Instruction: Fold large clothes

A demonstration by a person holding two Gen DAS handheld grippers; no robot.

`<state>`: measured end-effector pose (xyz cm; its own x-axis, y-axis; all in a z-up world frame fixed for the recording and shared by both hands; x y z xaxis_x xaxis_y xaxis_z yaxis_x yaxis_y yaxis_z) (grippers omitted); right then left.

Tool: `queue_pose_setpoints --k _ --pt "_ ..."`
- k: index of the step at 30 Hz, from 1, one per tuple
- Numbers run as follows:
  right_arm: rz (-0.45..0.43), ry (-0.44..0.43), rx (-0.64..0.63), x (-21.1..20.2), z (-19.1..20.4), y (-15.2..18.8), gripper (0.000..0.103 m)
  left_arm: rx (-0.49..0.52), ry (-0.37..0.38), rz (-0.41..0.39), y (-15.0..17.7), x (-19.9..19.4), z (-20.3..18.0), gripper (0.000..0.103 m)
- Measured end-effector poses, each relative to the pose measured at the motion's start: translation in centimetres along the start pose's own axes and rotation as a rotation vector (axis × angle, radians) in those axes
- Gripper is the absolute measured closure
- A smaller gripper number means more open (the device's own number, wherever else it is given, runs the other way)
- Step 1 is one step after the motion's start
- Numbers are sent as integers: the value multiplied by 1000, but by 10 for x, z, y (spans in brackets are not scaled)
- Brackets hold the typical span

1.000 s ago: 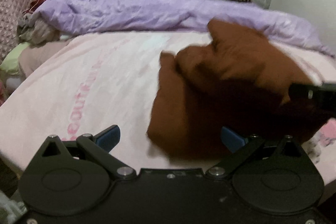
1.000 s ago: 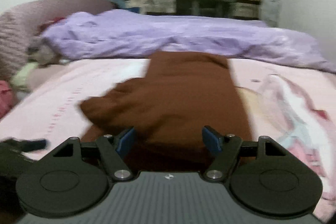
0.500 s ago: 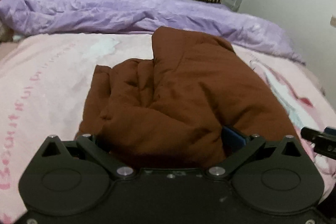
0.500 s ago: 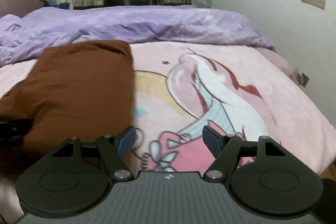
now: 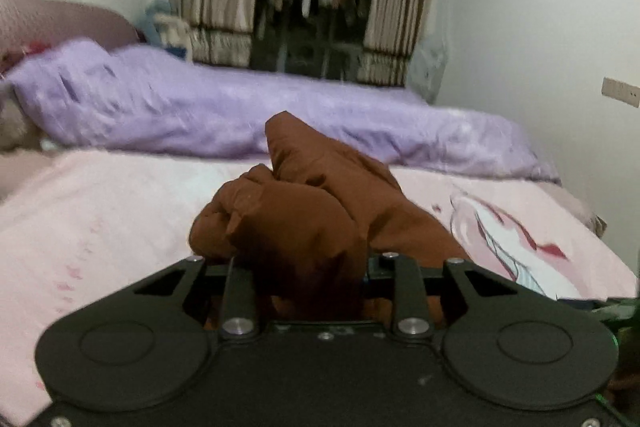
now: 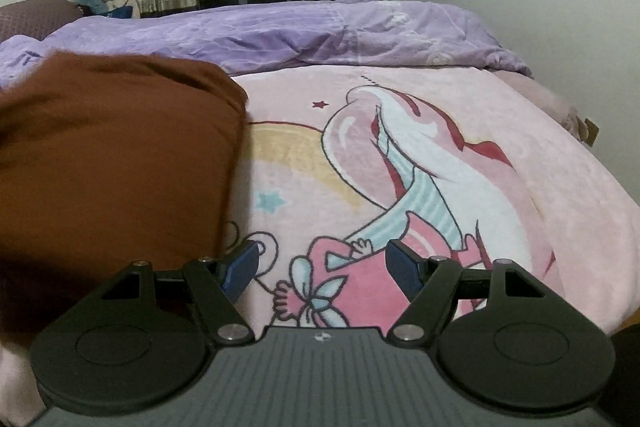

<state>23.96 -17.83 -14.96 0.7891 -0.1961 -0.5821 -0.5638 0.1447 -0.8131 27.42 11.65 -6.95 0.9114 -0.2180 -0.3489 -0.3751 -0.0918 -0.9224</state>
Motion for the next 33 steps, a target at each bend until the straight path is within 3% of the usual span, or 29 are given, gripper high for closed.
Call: queue_pose_setpoints --k 3,7,10,14,20,23,26,28,30,33 --pt "10 -6 3 2 4 3 18 7 -60 8 8 -5 17 73" --pt "31 -20 -15 9 12 8 18 -62 -110 219 71 53 51 64" --pt "34 -22 -41 9 20 11 18 -88 -121 196 84 59 53 62" --pt "38 -27 -48 8 27 12 18 -33 -130 194 77 56 47 60" --pt "34 -17 -45 7 27 12 18 -48 -109 129 52 29 51 61" --pt "39 -21 -35 8 25 12 18 -28 -134 124 51 21 53 61" --pt "41 -21 -27 8 27 13 18 -19 -140 221 82 49 62 42" --pt "20 -26 -2 3 26 9 28 -68 -174 189 86 43 74 11" --pt "-41 -45 31 -8 25 -3 36 -119 -205 185 77 29 83 8" --pt "-180 -140 73 -30 30 -30 37 -129 -263 145 49 -3 89 11"
Point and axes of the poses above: each gripper's, at about its wrist camera, not at the fingertips, and x roughly the way its jaws point, z to its left, y to its underside, the point moved 7 cm from there along x, roughly the way its jaws point, and after that the axes turned 2 degrees about -x, right-handed, at the moved point
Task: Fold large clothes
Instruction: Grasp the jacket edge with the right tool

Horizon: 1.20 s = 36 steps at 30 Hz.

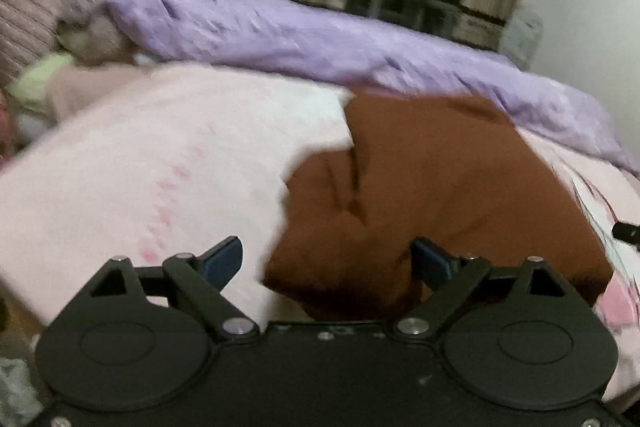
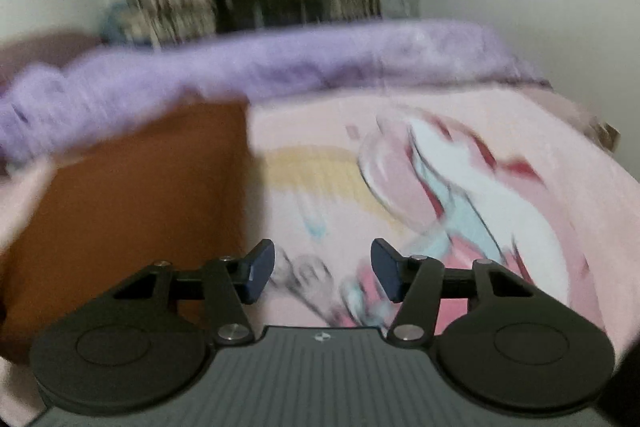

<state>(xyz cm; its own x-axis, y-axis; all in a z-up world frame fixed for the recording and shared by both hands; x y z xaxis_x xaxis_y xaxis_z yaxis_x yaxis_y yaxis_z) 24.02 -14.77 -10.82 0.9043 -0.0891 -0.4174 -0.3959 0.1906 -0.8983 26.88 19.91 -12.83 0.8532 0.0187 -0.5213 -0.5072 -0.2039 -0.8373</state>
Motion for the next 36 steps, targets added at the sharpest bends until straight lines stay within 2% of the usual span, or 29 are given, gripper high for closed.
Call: queue_pose_setpoints --k 3,6,8,11,13,14,16,18,19,20,22,24,26,30,32,36 --pt "-83 -96 25 6 15 -27 42 47 -32 -140 -40 -24 -13 11" --pt "-129 -128 79 30 32 -54 52 46 35 -243 -77 -15 -34 7" --pt "-130 -137 111 51 44 -67 53 34 78 -265 -100 11 -52 7" --pt "-101 -170 109 90 61 -77 56 75 130 -251 -123 65 -81 7" --pt "-57 -164 62 123 73 -75 56 136 95 -216 -125 105 -93 7" --pt "-7 -165 58 137 76 -66 56 164 69 -183 -120 125 -91 7" --pt "143 -179 89 175 76 -42 56 211 18 -103 -98 163 -90 7" --pt "230 -120 101 199 71 -16 61 208 -3 3 -62 203 -81 6" --pt "244 -106 107 206 70 -8 63 179 19 82 -46 223 -77 5" --pt "241 -97 102 205 70 -8 63 150 33 116 -43 229 -73 5" --pt "238 -87 87 200 73 -11 63 71 78 103 -55 225 -60 2" --pt "266 -100 83 202 74 -15 62 30 91 119 -53 225 -53 2" --pt "288 -125 59 212 77 -31 60 24 92 122 -54 225 -53 2" --pt "265 -22 17 250 70 -55 59 69 54 76 -58 220 -67 4" --pt "301 -40 44 268 68 -54 59 97 27 43 -60 209 -70 4" --pt "134 -69 134 226 54 -70 59 113 25 3 -77 199 -68 4"
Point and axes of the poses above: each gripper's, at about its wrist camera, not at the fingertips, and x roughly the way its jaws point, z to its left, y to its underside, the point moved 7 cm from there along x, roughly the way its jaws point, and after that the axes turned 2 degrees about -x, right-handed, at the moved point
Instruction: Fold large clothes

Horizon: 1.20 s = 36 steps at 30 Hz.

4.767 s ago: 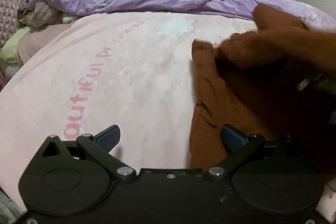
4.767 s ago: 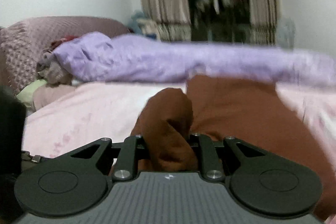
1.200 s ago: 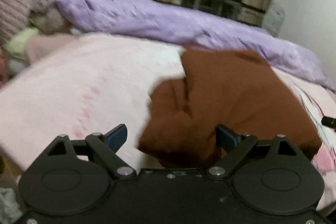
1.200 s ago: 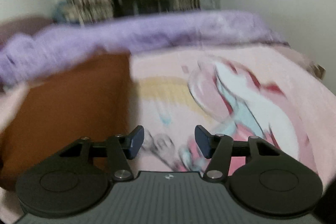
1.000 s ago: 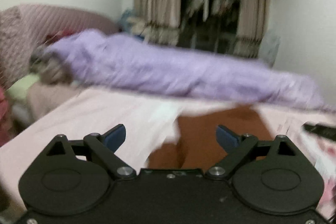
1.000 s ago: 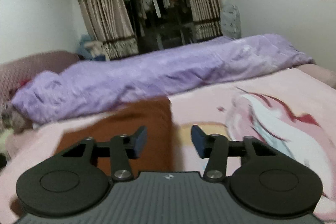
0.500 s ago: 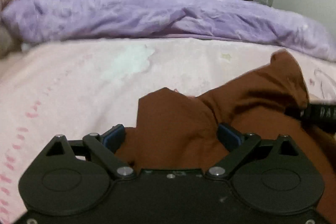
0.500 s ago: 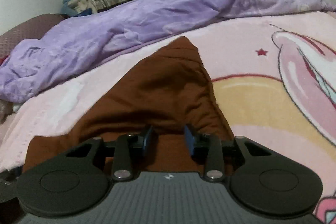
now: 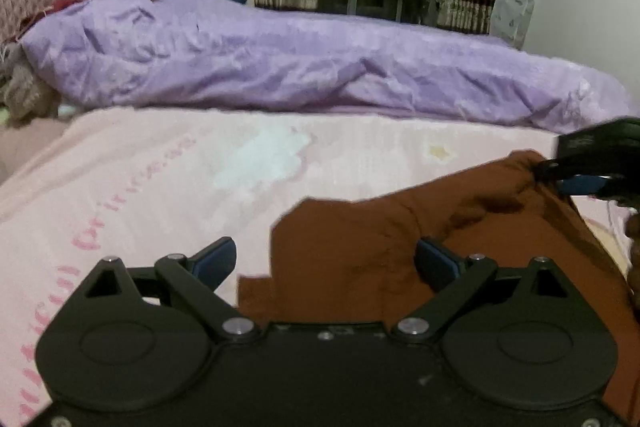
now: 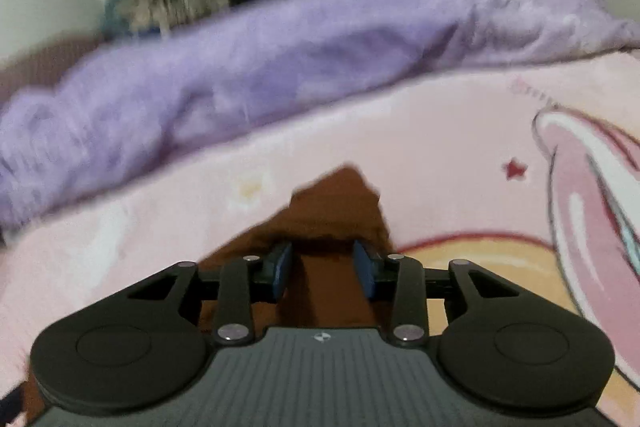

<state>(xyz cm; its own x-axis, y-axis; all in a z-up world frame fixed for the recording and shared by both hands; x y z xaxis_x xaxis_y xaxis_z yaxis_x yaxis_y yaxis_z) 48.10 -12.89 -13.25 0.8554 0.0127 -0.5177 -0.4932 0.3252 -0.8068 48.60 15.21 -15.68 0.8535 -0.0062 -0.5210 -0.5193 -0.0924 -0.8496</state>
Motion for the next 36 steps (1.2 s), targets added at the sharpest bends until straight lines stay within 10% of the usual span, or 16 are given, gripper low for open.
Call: queue_pose_setpoints --k 6,13,23,36 --pt "-34 -120 -47 -52 18 15 58 7 43 -139 -34 -31 0 1" --pt "99 -59 -101 -5 24 43 59 100 -32 72 -5 31 -12 1" --pt "125 4 -194 -1 32 49 52 129 -75 79 6 37 -18 0" --pt "97 -64 -234 -95 26 59 52 131 -67 85 3 -55 -28 1"
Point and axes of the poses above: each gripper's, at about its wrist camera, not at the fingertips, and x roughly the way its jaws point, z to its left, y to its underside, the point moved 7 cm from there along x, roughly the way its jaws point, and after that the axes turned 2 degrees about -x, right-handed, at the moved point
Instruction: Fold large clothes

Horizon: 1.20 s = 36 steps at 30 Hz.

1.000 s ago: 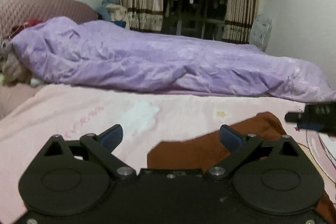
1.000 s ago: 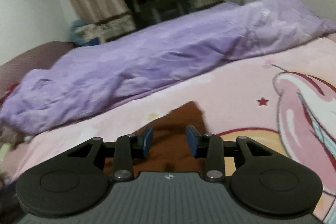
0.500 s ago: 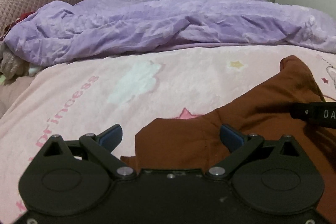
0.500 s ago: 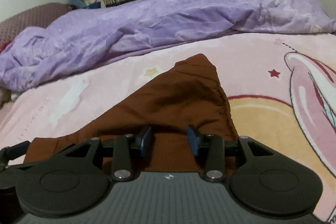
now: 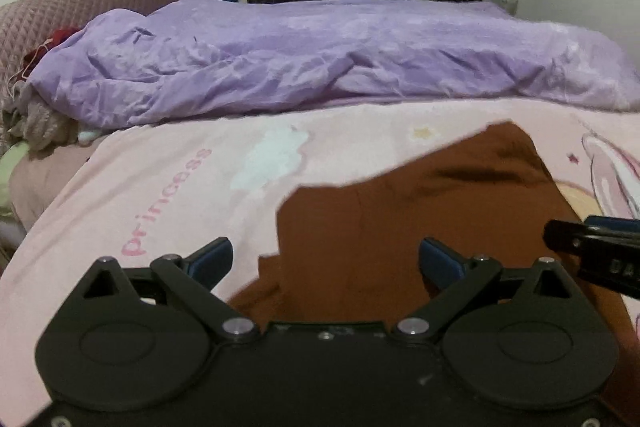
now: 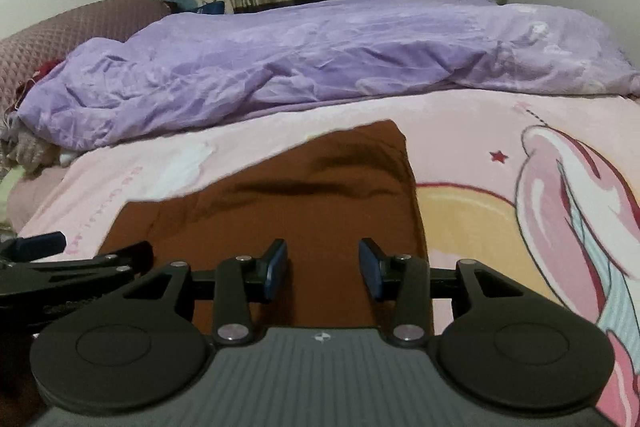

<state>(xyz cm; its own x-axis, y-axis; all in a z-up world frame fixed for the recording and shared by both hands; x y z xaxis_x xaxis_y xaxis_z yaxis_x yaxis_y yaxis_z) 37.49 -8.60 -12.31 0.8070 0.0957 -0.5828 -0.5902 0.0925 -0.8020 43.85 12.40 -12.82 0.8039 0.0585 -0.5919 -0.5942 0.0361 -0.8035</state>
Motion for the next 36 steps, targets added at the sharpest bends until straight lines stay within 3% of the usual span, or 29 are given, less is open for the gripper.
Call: queue_pose_setpoints --k 3,7,9,15,19,22,24,26,28,31,36 --pt "-5 50 15 24 -5 13 44 8 -13 44 22 21 -7 0" --pt "-62 113 43 39 -10 23 42 -88 4 3 35 36 -2 0" --pt "-69 126 22 39 -8 23 42 -89 -7 -10 37 36 -3 0" --pt "-62 66 47 27 -13 18 42 -42 -36 -10 31 25 -5 0" --pt "-89 21 72 -21 -19 11 53 3 -70 -31 23 -13 2 0" --pt "-122 0 88 -51 -19 16 57 12 4 -49 29 -48 0 0" --pt "-86 -34 62 -55 -11 24 64 19 45 -52 41 -61 -5 0" --pt "-6 -58 6 -41 -3 41 68 40 33 -23 58 -51 -10 0" --pt "8 -20 -45 -25 0 53 69 6 48 20 75 -33 -8 0" --pt "-22 2 -35 -14 1 58 69 -83 85 31 85 -17 0 0" --pt "-37 8 -52 -18 1 57 68 -59 72 29 81 -18 1 0"
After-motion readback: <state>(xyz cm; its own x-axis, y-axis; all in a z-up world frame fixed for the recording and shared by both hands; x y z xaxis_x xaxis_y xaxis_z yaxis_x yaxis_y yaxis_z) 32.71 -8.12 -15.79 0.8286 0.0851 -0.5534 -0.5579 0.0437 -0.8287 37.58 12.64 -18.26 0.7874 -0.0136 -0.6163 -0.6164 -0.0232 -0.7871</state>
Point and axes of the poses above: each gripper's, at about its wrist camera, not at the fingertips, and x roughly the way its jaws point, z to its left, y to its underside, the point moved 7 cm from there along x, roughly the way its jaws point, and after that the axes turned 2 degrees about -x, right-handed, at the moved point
